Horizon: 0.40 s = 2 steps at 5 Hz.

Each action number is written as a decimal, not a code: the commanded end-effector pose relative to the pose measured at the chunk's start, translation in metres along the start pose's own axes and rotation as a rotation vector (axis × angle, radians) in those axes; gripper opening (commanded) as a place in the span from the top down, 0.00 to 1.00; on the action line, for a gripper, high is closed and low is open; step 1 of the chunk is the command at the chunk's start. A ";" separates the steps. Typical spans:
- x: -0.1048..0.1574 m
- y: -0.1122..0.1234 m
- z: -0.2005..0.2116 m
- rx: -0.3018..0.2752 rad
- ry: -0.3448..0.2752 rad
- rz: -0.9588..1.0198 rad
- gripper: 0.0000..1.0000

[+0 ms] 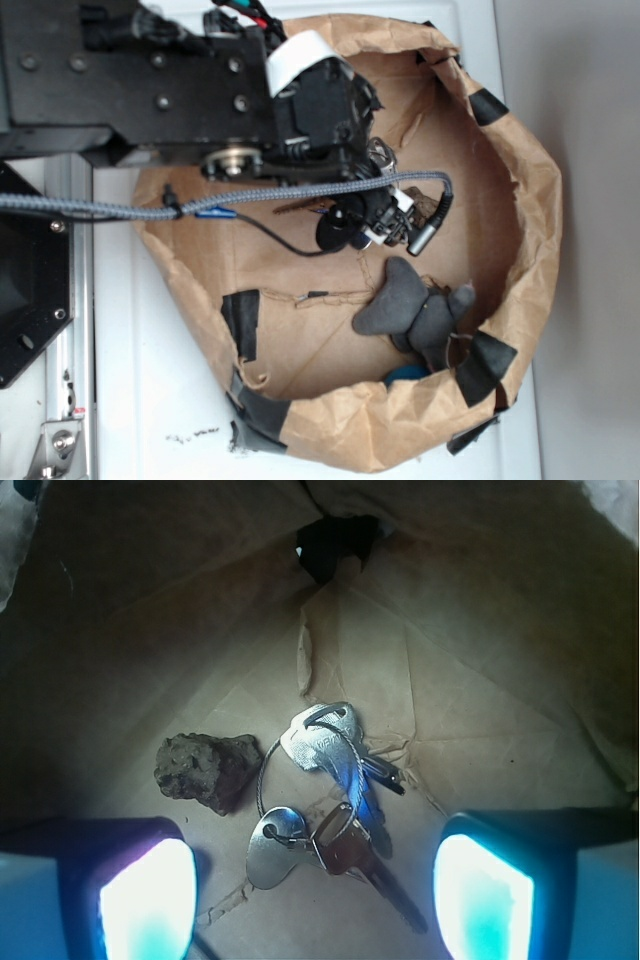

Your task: Grab the silver keys.

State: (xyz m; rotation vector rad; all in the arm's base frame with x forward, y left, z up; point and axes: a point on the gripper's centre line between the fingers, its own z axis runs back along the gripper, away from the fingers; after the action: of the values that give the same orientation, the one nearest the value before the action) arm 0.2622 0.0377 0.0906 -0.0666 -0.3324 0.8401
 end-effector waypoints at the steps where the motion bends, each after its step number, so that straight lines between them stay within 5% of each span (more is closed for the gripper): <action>1: 0.009 0.004 -0.024 -0.021 0.005 -0.017 0.00; 2: 0.008 0.001 -0.024 -0.078 0.011 0.005 0.00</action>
State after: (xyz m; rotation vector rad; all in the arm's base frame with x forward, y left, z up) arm 0.2730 0.0367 0.0609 -0.1397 -0.3156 0.8058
